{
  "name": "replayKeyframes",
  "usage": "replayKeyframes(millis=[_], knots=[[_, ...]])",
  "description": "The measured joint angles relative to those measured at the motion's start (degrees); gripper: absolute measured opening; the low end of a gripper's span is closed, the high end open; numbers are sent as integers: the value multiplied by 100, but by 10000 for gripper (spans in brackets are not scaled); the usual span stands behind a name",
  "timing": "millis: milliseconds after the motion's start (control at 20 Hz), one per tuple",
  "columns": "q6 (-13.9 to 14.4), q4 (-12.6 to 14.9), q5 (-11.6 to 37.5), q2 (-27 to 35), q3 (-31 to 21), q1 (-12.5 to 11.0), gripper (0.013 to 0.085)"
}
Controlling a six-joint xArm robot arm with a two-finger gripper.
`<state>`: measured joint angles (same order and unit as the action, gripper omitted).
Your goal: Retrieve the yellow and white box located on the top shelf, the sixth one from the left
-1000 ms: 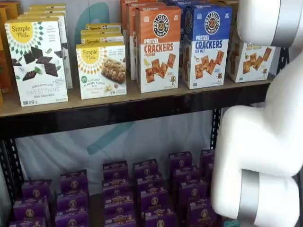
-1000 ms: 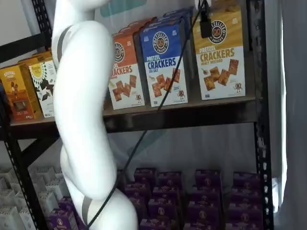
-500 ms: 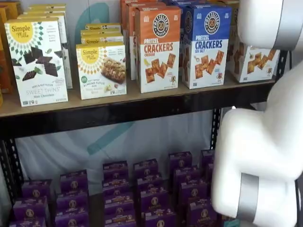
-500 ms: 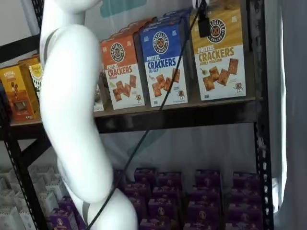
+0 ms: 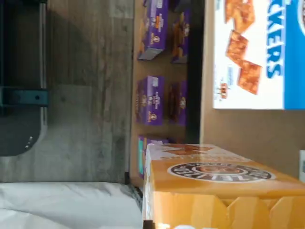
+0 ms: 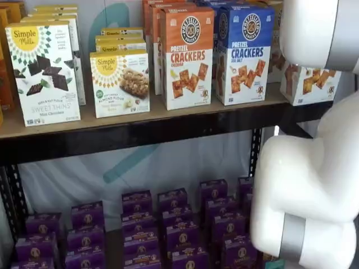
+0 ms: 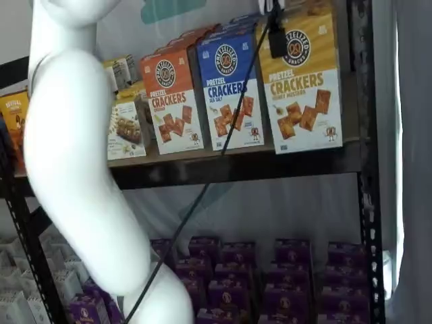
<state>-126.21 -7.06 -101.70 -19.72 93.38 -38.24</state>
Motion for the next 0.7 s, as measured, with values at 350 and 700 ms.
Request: replayKeyframes(millis=[350,700], knots=[[59,147,-423,-494,-403,71,610],[408,232,-826,-1171,-1011,421,610]])
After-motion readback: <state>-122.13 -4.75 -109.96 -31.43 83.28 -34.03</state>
